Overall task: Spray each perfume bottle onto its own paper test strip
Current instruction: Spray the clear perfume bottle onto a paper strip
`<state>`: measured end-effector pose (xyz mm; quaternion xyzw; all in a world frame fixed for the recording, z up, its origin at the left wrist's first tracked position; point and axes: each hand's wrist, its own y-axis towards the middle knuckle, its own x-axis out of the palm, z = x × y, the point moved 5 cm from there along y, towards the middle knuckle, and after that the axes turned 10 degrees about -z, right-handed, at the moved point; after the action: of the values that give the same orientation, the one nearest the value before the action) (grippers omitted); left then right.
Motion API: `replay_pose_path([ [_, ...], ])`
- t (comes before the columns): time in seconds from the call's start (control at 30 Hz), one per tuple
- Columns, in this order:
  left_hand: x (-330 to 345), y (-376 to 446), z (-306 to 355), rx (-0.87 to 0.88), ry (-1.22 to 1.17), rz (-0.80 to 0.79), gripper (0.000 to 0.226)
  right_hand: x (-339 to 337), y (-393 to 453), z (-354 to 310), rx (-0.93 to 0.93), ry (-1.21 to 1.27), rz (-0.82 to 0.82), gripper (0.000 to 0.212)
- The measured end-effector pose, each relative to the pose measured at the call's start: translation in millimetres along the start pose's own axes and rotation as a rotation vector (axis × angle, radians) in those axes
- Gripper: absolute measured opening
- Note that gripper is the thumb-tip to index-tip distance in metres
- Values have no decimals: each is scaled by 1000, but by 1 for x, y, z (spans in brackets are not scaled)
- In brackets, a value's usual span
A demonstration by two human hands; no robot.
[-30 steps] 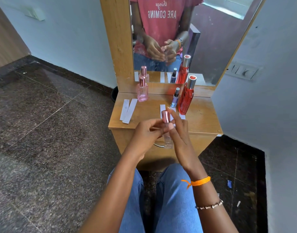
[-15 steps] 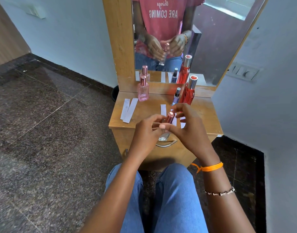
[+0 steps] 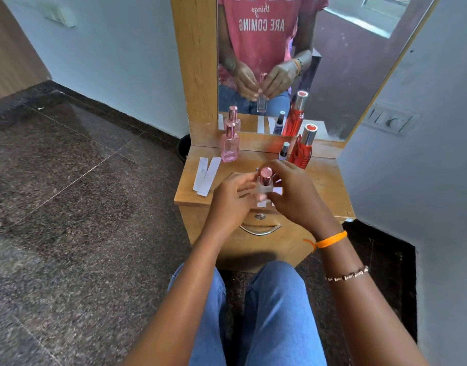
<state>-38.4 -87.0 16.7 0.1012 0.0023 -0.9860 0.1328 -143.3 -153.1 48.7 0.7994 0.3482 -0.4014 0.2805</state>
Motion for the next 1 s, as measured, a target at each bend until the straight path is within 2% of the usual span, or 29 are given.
replay_pose_path([
  [0.1,-3,-1,-3,-17,90,77,53,-16,18,-4,27,-54,31,54],
  [0.17,-7,-3,-6,-8,122,148,44,-25,30,-4,46,-105,35,68],
  [0.23,-10,-5,-8,13,129,184,30,-30,44,-2,49,-217,22,74],
  [0.33,-10,-7,-8,28,137,183,20,-29,62,1,46,-341,-38,62],
  [0.5,-7,-4,-8,18,142,145,18,-22,79,5,98,-512,-118,37],
  [0.73,-9,-3,-11,-8,119,142,18,-13,91,13,137,-717,-142,34],
  [1.0,-9,-3,-15,-36,118,125,17,-14,89,19,179,-678,-149,39],
])
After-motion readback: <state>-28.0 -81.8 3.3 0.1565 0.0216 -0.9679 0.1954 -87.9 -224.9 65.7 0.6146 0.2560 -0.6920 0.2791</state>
